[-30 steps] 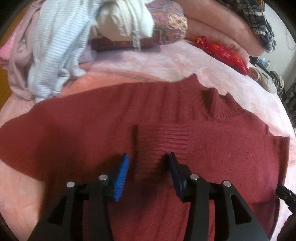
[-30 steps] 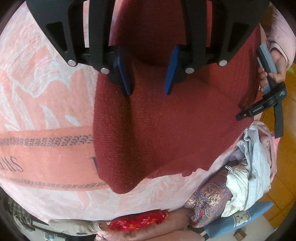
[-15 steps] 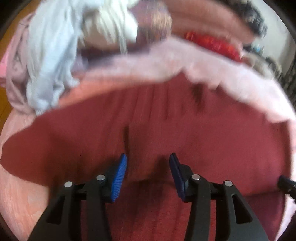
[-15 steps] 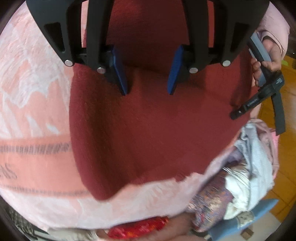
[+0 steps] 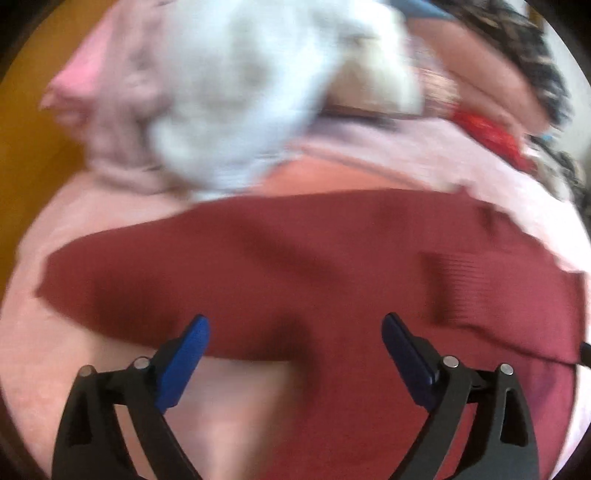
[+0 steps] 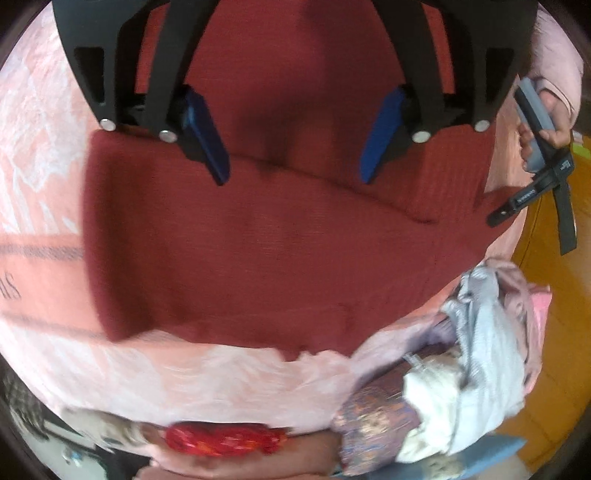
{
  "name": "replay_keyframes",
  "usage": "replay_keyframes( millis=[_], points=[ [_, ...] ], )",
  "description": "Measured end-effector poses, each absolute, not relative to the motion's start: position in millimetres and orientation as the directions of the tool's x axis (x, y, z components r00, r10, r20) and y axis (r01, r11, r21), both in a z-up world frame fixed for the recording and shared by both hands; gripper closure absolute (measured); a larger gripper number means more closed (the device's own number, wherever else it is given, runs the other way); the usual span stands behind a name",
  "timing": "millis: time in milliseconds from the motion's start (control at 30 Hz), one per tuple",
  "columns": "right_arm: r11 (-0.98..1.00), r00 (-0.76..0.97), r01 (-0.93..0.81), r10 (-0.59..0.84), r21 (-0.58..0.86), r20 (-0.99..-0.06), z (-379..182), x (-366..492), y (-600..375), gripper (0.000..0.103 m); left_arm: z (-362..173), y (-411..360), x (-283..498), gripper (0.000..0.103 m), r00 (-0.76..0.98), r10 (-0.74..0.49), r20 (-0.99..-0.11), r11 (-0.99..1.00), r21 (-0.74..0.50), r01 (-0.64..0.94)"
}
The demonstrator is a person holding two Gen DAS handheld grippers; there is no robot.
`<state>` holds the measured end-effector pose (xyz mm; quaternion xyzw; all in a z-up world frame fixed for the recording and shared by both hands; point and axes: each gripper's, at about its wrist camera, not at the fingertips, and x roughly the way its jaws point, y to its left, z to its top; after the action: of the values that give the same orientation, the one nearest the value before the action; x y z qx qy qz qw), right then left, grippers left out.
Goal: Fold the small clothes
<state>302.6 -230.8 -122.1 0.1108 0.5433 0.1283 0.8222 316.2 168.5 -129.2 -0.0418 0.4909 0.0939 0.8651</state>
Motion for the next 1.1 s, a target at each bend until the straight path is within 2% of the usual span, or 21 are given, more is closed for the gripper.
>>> replay_keyframes(
  millis=[100,367,533,667,733,867,933,967,1100],
  points=[
    [0.942,0.362,-0.126,0.335,0.310,-0.870,-122.9,311.1,-196.5,0.028,-129.2,254.4,301.3,0.008,0.457,0.230,-0.859,0.938,0.070,-0.340],
    [0.940,0.320,-0.174,0.335,0.293,-0.886,-133.7,328.4,-126.0,0.028,-142.4,416.9,284.2,0.008,0.355,0.304,-0.884,0.819,0.053,-0.571],
    [0.941,0.307,-0.191,0.327,0.279,-0.894,-139.1,332.1,-105.2,0.028,-162.5,465.9,292.6,0.008,0.320,0.297,-0.900,0.789,0.042,-0.613],
    [0.943,0.292,-0.182,0.323,0.279,-0.900,-147.3,336.6,-96.3,0.029,-177.1,475.5,301.3,0.009,0.308,0.275,-0.911,0.799,0.038,-0.600],
    [0.942,0.282,-0.181,0.324,0.281,-0.903,-151.9,336.7,-94.7,0.030,-183.7,474.9,306.0,0.012,0.315,0.258,-0.913,0.807,0.025,-0.590],
    [0.940,0.260,-0.178,0.331,0.291,-0.907,-159.4,336.1,-95.9,0.038,-185.3,469.2,311.7,0.042,0.358,0.207,-0.910,0.813,-0.043,-0.581],
    [0.939,0.261,-0.171,0.335,0.298,-0.905,-160.0,335.6,-98.6,0.038,-181.2,462.4,315.5,0.067,0.377,0.197,-0.905,0.835,-0.047,-0.548],
    [0.938,0.263,-0.166,0.340,0.305,-0.903,-159.4,335.1,-101.0,0.039,-177.6,457.7,316.9,0.091,0.395,0.178,-0.901,0.851,-0.061,-0.522],
    [0.934,0.282,-0.160,0.354,0.320,-0.892,-153.5,329.7,-110.8,0.039,-159.4,436.8,315.6,0.092,0.476,0.093,-0.875,0.870,-0.161,-0.466]
  ],
)
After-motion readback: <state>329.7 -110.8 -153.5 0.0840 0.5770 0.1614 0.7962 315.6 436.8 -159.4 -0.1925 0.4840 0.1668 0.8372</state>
